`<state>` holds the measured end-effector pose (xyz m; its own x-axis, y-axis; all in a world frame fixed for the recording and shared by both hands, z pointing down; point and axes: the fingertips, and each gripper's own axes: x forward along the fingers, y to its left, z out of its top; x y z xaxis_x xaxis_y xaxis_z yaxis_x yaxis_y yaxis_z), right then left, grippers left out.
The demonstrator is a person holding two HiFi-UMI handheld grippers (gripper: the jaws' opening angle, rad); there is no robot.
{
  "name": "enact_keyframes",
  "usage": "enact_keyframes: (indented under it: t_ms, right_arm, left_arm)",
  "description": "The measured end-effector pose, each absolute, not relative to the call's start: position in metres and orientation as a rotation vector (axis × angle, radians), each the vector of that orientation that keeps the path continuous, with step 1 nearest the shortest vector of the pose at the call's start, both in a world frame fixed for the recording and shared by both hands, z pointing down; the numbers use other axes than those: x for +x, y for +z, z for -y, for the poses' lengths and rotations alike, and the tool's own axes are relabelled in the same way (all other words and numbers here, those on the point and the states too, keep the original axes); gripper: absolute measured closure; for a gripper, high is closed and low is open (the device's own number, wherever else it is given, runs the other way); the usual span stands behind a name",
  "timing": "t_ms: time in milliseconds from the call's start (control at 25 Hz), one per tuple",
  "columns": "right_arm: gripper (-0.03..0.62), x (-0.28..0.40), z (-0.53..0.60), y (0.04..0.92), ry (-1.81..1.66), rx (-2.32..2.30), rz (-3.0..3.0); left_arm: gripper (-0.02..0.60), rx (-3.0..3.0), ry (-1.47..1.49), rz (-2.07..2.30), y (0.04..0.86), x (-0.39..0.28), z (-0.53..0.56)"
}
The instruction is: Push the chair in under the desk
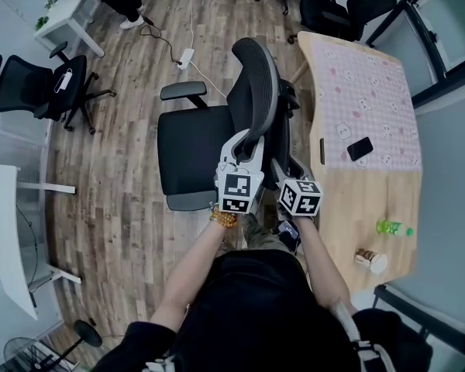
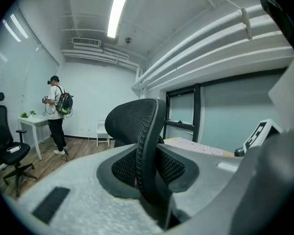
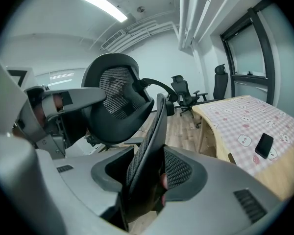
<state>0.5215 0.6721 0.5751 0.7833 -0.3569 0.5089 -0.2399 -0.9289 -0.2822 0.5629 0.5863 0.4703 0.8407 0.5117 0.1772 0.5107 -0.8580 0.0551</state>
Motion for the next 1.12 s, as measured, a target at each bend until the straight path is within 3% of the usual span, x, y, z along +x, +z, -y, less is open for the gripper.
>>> enact_keyframes:
  t_ms: [1120]
  right_arm:
    - [0.418,0.445,-0.546,0.579,-0.983,-2.787,-0.735]
  left_arm:
    - [0.486,3.01,0.264,-0.537,0.478,0.467,-0.449]
